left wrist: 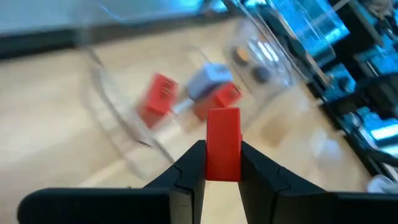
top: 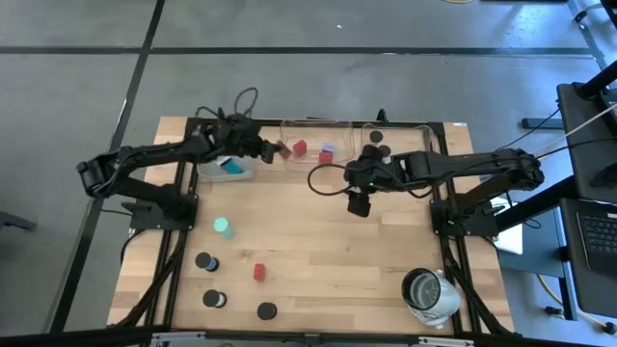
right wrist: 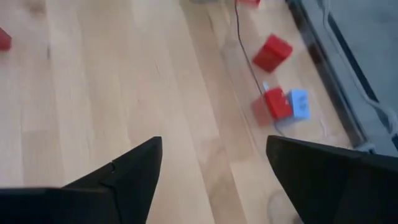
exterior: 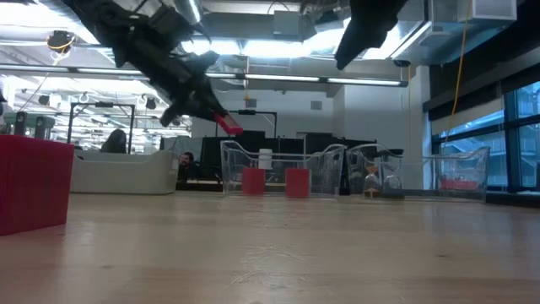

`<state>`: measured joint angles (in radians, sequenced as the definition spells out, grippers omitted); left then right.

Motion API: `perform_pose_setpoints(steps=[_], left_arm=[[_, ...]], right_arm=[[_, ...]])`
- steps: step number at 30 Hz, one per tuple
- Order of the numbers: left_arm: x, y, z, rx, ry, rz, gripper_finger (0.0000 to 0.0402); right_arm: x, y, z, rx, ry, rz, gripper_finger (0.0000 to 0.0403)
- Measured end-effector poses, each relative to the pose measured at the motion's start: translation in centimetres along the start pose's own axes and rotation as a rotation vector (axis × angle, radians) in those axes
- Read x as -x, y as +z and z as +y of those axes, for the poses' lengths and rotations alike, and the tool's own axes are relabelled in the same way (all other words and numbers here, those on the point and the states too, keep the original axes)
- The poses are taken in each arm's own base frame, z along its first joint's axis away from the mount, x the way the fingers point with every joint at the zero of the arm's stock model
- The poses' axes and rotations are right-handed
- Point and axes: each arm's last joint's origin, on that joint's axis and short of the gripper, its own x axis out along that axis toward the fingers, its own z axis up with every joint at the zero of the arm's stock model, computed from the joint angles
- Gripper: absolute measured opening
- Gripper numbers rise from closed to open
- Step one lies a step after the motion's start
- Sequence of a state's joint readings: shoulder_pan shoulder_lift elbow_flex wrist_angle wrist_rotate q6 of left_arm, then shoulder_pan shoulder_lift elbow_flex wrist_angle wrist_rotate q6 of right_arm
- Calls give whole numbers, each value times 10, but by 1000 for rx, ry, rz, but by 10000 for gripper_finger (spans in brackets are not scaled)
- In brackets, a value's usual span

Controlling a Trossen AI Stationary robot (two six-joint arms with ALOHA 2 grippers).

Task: Pick & Place Office items
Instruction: Put the red digital timer into the gray bin

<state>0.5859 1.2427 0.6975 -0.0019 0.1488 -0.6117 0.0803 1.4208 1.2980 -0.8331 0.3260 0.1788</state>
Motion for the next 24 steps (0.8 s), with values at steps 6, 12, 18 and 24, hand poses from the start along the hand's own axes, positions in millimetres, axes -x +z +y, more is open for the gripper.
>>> perform_pose_setpoints(steps=[6, 12, 18, 24], left_arm=[[36, 9, 16, -21, 105, -16, 71], [76, -9, 31, -50, 478, 47, 71], [83, -29, 41, -31, 584, 117, 71], [76, -51, 57, -18, 657, 166, 71]], right_arm=[[0, -3, -1, -20, -13, 32, 275], [0, -3, -2, -2, -45, 26, 266], [0, -3, -3, 16, -90, 17, 263], [0, -3, -3, -15, -89, 14, 263]])
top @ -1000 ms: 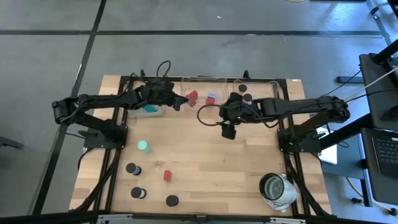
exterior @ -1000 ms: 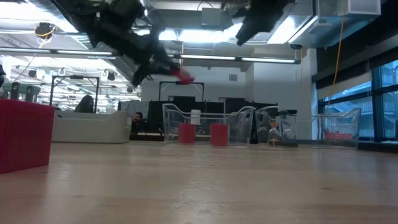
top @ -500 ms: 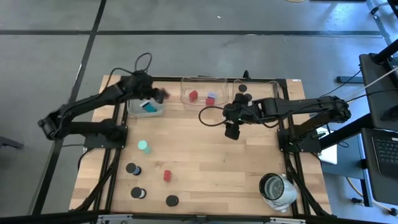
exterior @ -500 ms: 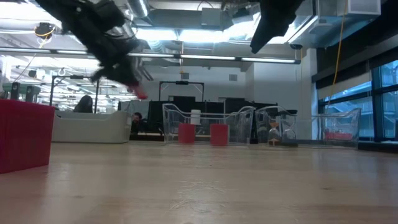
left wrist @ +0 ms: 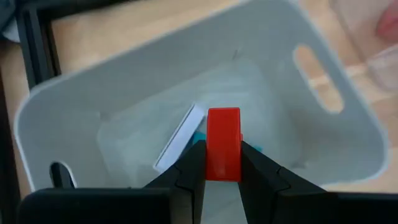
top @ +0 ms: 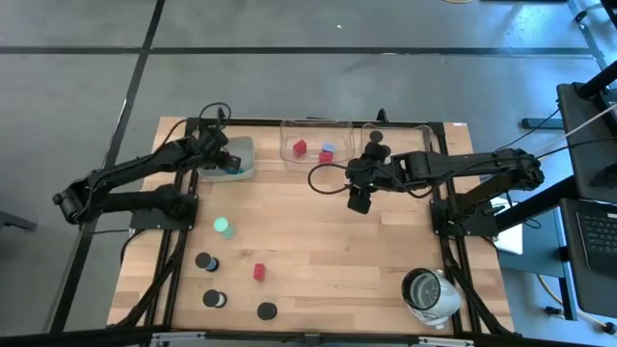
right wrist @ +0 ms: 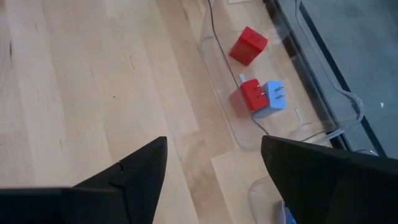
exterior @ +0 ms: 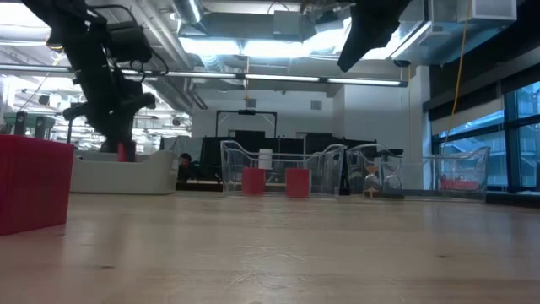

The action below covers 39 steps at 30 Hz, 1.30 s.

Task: Pick & Place Office items
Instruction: Put the red digital timer into the gray bin, then put the red adapter into the left transparent bin

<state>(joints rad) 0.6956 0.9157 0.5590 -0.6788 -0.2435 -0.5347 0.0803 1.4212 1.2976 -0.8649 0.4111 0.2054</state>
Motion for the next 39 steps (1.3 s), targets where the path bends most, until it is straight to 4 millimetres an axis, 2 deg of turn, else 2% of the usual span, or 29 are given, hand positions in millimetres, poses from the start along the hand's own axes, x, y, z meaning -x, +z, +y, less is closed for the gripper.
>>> perform_pose_setpoints(steps=[7, 16, 26, 33, 36, 39], left_arm=[[-9, -11, 4, -10, 22, 43, 72], [-9, -11, 4, -9, 30, 32, 74], [-8, -10, 4, -8, 26, 29, 128], [15, 15, -5, -36, -40, -56, 161], [31, 28, -10, -40, -127, -91, 168], [41, 31, -16, -50, -263, -86, 170]], right_arm=[[0, 0, 0, -8, 0, 0, 262], [0, 0, 0, -23, 4, 1, 262], [0, 0, 0, -23, 9, 2, 262], [0, 0, 0, -22, 12, 3, 262], [0, 0, 1, -22, 23, 5, 262], [0, 0, 1, -25, 35, 2, 262]])
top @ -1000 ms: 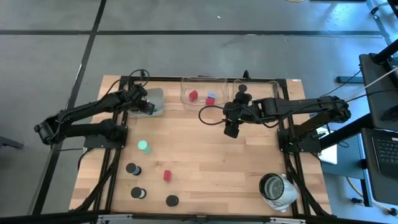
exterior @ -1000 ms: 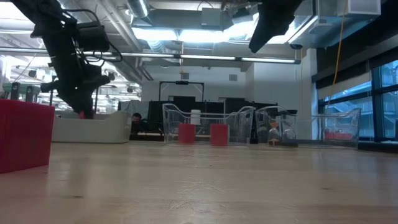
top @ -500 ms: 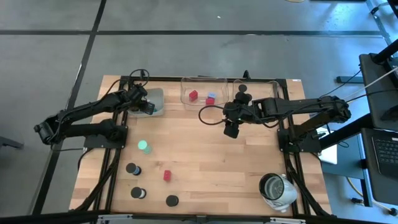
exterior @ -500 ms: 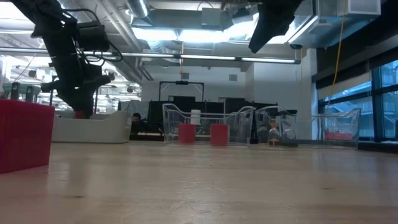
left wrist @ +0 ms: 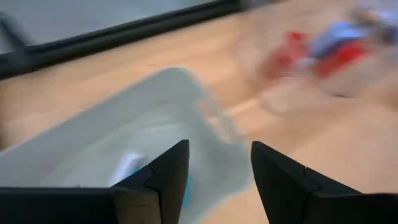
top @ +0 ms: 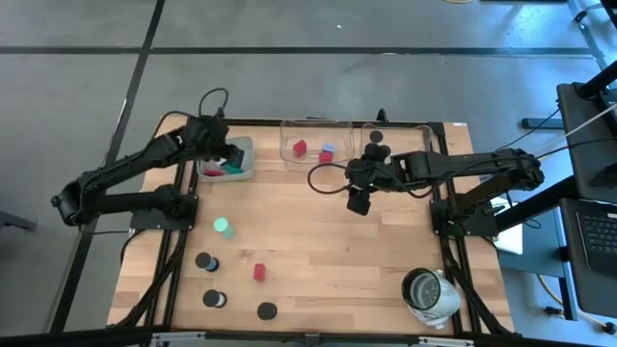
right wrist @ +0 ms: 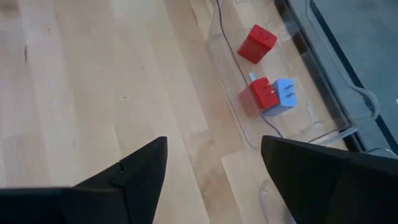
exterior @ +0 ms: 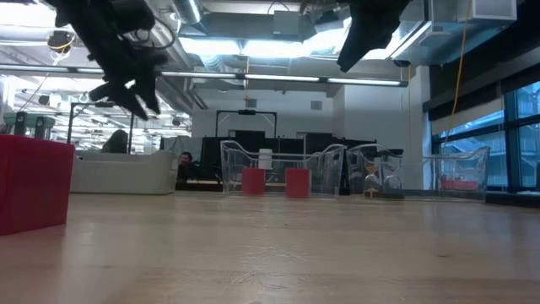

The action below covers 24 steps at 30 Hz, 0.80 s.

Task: Pick & Place Office items
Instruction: Put the red adapter into the left transparent bin

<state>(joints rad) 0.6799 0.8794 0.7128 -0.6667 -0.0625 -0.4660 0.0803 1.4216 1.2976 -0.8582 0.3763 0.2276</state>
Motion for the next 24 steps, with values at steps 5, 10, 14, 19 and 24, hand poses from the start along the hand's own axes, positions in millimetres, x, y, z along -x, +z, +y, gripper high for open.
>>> perform_pose_setpoints(steps=[5, 10, 14, 19, 24], left_arm=[[10, -6, -15, -42, -174, 16, 167], [21, -14, -26, -66, -257, 12, 161], [26, -26, -40, -76, -354, 30, 163], [26, -46, -62, -113, -489, 42, 167], [32, -62, -84, -177, -610, 34, 177]], right_arm=[[0, 5, 2, -3, 23, -50, 262], [4, 9, 13, 36, 153, -99, 262], [8, 9, 23, 56, 213, -119, 262], [11, 8, 31, 88, 234, -133, 262], [14, 10, 36, 145, 249, -174, 262]])
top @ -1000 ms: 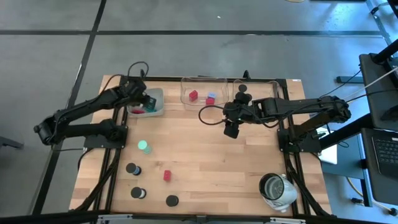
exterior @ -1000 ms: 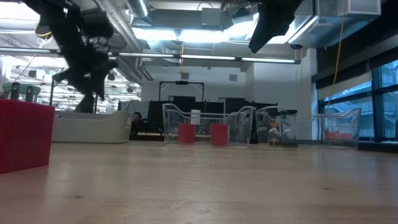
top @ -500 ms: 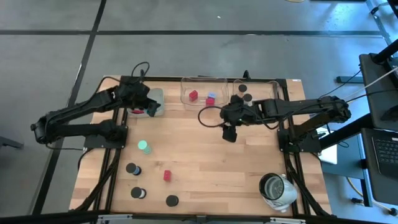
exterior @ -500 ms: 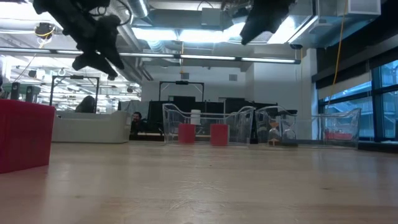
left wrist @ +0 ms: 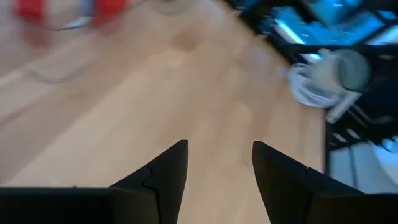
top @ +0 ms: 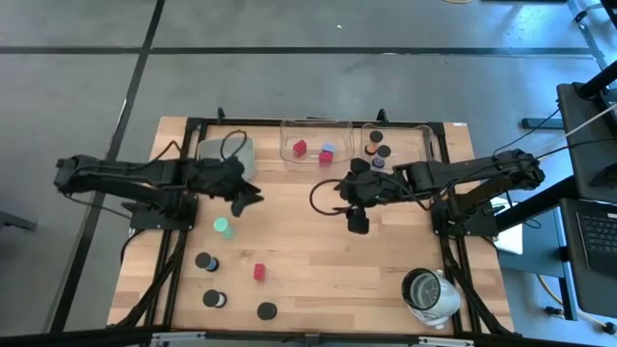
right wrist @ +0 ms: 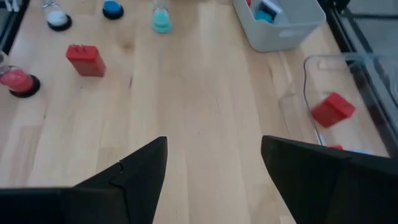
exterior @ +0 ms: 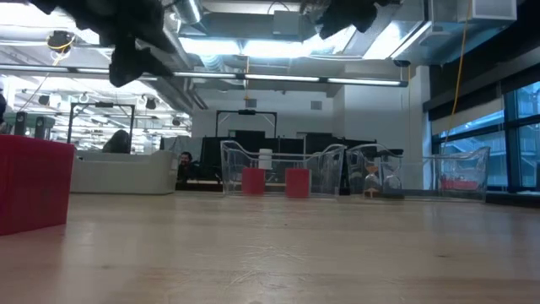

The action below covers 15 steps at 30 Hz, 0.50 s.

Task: Pick & Place Office items
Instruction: Put the red adapter into the left transparent bin

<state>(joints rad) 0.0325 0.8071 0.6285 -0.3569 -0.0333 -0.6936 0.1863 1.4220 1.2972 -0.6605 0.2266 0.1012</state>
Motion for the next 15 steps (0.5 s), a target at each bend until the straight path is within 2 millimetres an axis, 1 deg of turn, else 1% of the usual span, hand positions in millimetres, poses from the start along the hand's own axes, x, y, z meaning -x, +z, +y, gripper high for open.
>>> perform_pose_setpoints(steps=[2, 7, 15], left_arm=[[0, -6, -7, -22, -37, 25, 183], [-7, -23, -23, 14, -88, 127, 206], [-32, -50, -34, 177, -41, 326, 259]], right_arm=[[-1, 1, 3, 14, 8, -10, 262], [-10, 1, 8, 41, 40, -4, 262], [-32, 0, 13, 77, 40, 26, 263]])
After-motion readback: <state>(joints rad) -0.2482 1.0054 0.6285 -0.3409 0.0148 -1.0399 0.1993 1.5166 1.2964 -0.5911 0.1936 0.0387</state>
